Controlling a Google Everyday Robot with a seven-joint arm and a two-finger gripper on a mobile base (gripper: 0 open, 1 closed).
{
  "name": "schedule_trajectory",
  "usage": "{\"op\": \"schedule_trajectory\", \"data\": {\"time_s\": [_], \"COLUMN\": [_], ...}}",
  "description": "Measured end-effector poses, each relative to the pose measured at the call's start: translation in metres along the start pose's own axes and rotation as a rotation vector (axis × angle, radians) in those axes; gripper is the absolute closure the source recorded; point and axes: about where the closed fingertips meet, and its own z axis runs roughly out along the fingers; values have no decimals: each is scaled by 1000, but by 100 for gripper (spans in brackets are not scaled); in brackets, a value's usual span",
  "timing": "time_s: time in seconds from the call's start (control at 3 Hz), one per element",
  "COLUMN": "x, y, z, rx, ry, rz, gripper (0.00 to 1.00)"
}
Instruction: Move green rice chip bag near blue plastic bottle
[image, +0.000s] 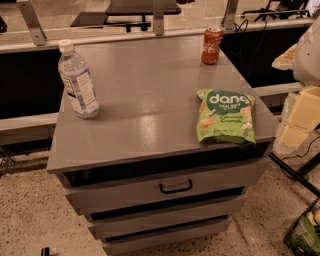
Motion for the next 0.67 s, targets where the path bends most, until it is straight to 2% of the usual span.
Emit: {"op": "schedule_trajectory", "data": {"time_s": [0.33, 0.67], "x": [1, 3], "y": [-2, -14], "z": [2, 14], "rx": [-6, -33], "ry": [3, 18], "rz": [8, 41], "gripper": [0, 0]}}
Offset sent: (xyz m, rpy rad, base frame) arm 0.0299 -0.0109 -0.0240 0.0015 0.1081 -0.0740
